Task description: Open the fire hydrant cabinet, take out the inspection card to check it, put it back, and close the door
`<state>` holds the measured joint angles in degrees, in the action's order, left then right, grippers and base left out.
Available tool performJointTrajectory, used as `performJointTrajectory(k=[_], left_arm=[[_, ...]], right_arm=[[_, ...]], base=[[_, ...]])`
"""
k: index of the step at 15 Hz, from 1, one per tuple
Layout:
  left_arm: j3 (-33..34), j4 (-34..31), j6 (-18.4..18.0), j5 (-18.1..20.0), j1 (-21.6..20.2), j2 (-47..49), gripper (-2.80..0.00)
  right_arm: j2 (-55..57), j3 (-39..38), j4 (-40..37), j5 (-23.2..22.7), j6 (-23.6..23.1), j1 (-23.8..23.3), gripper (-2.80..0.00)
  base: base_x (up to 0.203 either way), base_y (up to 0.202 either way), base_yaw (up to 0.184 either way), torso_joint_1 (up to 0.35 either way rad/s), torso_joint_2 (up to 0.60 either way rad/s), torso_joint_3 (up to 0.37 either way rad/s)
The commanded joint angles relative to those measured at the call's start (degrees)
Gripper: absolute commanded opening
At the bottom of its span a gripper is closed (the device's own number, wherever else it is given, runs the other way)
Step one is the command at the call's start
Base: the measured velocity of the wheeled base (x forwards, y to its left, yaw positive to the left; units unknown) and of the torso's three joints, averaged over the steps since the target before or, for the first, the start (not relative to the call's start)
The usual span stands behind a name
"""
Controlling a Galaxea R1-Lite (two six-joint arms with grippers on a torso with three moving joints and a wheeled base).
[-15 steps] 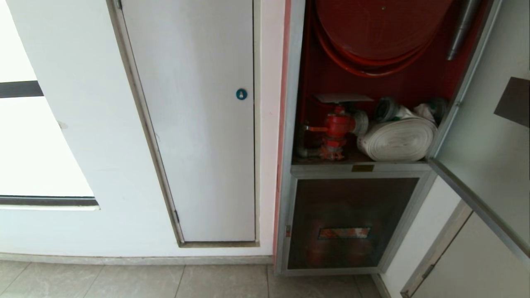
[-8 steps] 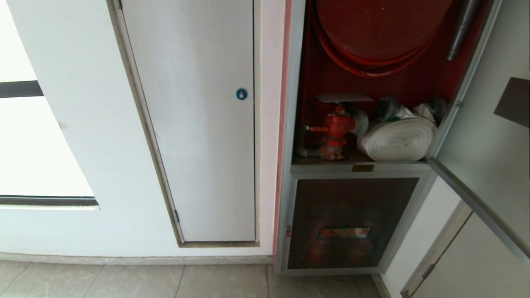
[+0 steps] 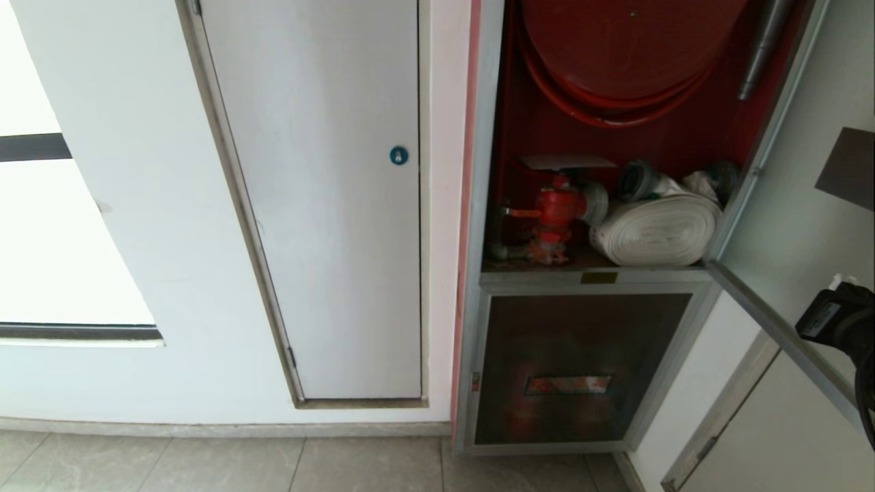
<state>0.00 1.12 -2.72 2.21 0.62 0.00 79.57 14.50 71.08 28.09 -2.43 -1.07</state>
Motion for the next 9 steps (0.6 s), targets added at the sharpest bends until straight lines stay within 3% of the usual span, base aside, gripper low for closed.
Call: performJointTrajectory(k=[1, 5, 9], left_arm=[[0.7, 0.0, 0.0, 0.0, 0.0, 0.0, -2.80], [0.7, 0.0, 0.0, 0.0, 0.0, 0.0, -2.80], [0.7, 0.0, 0.0, 0.0, 0.0, 0.0, -2.80]], right_arm=[[-8.3, -3.2, 0.0, 0.0, -2.1, 0.3, -2.80], [-23.7, -6.3, -4.0, -0.3, -7.5, 0.4, -2.80], [-43.6, -5.7, -22.5, -2.2, -9.9, 0.4, -2.80]], base=[[0.000, 0.000, 0.000, 0.000, 0.00, 0.000], [0.000, 0.000, 0.000, 0.000, 0.00, 0.000], [0.000, 0.000, 0.000, 0.000, 0.00, 0.000]])
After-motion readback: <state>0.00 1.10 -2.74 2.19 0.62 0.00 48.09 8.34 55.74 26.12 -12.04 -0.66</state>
